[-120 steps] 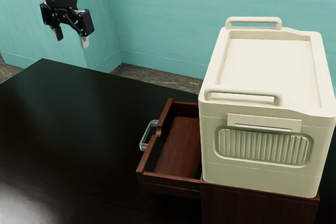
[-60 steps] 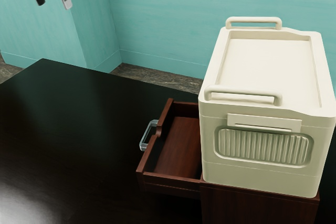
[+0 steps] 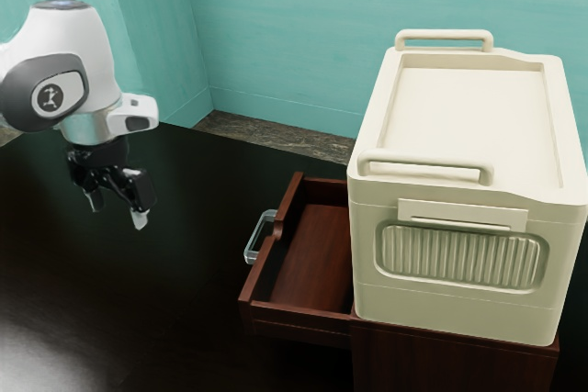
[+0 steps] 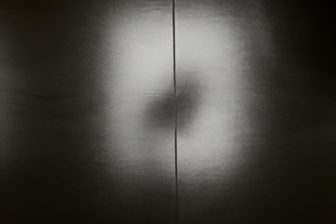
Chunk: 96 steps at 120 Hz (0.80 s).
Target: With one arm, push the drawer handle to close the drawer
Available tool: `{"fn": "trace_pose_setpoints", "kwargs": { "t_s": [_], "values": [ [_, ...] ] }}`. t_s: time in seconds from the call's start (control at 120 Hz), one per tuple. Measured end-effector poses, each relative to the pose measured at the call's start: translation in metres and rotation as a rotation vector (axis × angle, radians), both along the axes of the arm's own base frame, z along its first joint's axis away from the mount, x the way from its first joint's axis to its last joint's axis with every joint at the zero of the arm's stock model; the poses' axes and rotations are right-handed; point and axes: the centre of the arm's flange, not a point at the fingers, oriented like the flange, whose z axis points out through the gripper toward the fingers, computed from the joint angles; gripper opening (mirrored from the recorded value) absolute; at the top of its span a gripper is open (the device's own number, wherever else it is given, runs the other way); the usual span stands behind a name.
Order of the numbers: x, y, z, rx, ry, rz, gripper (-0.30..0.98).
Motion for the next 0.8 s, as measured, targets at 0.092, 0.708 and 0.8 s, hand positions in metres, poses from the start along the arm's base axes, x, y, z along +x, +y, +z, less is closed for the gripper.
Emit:
{"fn": "trace_pose_setpoints", "kwargs": {
  "t_s": [0.092,0.708,0.8],
  "values": [
    [0.0,-0.001,-0.023,-0.01,-0.018,0.001,0.69],
    [0.068,-0.054,-0.085,-0.011,-0.131,-0.768,0.68],
    [0.079,-0.057,-0.096,-0.021,-0.117,-0.862,0.66]
  ]
}}
